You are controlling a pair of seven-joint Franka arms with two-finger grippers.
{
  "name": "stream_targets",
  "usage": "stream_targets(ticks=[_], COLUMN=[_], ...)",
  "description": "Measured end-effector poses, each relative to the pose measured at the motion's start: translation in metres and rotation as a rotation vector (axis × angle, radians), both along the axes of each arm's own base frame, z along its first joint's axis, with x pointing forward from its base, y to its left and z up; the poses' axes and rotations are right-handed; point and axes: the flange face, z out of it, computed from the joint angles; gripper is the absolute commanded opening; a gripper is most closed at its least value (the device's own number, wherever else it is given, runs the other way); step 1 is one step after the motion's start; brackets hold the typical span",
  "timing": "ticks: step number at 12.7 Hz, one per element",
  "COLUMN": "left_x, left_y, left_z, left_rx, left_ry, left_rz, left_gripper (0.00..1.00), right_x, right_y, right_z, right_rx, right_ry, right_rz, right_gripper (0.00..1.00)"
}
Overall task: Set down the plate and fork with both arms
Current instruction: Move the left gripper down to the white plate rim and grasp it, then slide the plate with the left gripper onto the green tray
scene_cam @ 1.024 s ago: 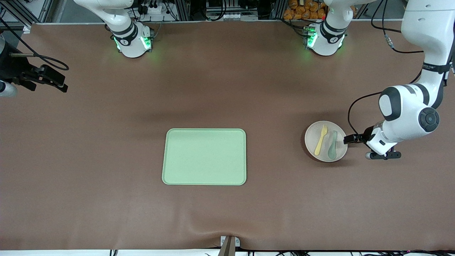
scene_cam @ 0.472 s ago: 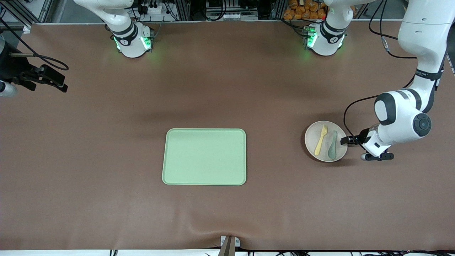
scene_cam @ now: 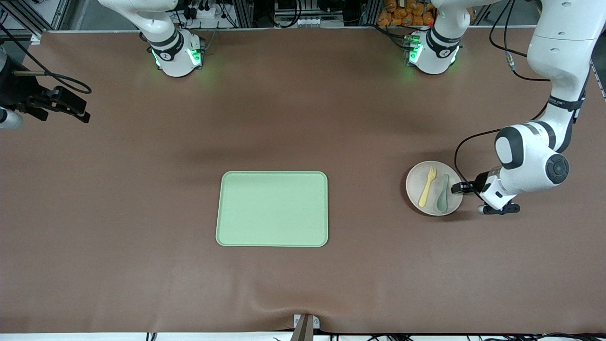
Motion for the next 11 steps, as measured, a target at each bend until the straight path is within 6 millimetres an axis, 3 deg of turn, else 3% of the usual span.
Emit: stream_targets(ticks=[5,11], left_x=[-0.0008,0.0008], left_y=[-0.0001,-0.0007], left_z=[-0.0046,-0.0055], left_rx=[-0.001,-0.005], left_ry=[0.007,0.006], left_rz=[0.000,-0.004], left_gripper=[0.28,0.01], right_x=[0.0000,0.0000], right_y=[0.0000,0.0000], right_z=[0.0000,0.0000], right_rx=[0.000,0.000], right_ry=[0.000,0.000], right_rz=[0.000,0.000], right_gripper=[1.00,1.00])
